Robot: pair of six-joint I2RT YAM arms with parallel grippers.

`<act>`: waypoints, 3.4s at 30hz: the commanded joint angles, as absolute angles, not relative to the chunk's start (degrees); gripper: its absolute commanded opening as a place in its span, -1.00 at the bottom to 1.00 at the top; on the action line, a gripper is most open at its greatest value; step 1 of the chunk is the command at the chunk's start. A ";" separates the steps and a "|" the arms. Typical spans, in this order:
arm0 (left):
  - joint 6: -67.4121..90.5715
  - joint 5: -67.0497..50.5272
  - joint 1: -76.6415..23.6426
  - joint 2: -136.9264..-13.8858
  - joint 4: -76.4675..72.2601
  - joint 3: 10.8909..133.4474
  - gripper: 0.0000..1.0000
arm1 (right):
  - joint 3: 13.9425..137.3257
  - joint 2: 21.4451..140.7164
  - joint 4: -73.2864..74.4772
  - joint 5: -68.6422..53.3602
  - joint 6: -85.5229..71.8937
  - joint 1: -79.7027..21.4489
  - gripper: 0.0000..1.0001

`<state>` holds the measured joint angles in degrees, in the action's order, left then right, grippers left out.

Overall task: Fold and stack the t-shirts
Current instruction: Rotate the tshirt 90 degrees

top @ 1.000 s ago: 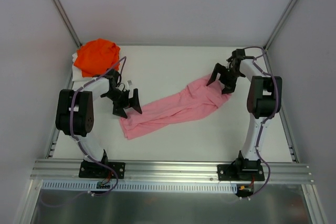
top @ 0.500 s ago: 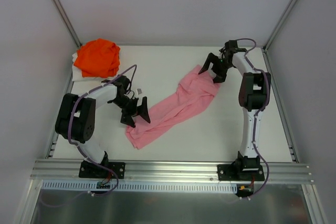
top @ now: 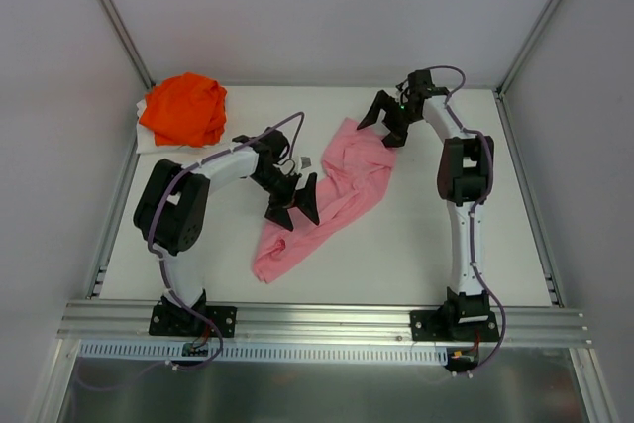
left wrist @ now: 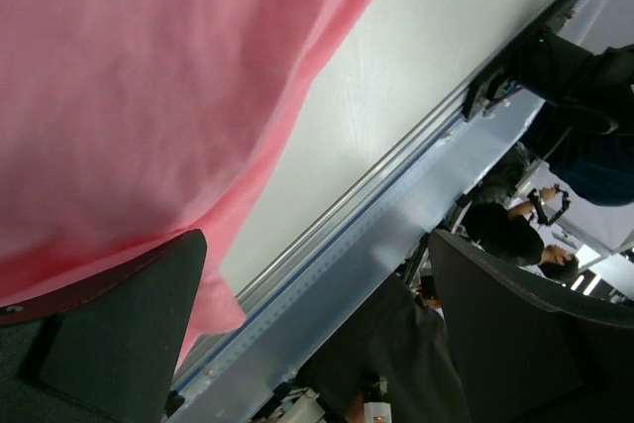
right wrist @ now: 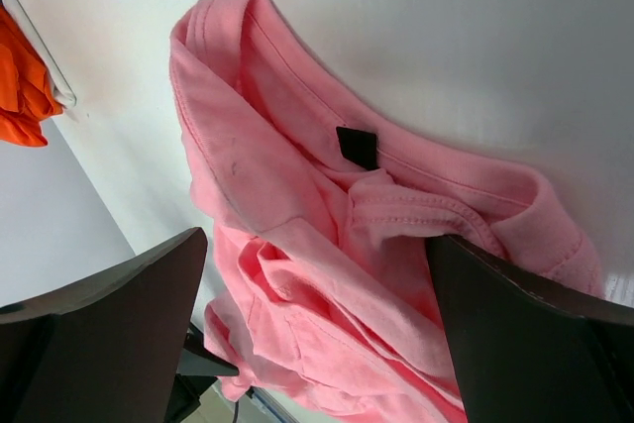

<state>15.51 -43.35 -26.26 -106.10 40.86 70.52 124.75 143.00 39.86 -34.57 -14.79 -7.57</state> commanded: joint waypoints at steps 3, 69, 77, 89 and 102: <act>16.18 -47.55 -26.81 -106.09 42.53 74.53 0.97 | 125.78 141.43 40.25 -34.64 -14.16 -8.35 0.99; 0.88 -28.73 -9.76 -100.45 47.46 56.95 -0.30 | 99.14 106.26 52.56 -26.54 -3.60 -14.06 0.99; 0.88 -31.73 -9.84 -102.66 49.57 56.95 -0.96 | 99.23 104.94 53.44 -26.19 -2.81 -12.22 0.99; 2.37 -47.54 -14.23 -103.53 51.77 55.72 -0.95 | 95.46 98.98 53.53 -24.96 -3.78 -11.78 0.99; 4.12 -50.98 -22.94 -111.52 53.70 62.12 -0.93 | 87.72 89.83 49.14 -23.64 -5.45 -11.43 0.99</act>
<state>2.76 -48.95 -22.02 -109.30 51.64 58.19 89.12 93.12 51.00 -23.88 -5.08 -11.86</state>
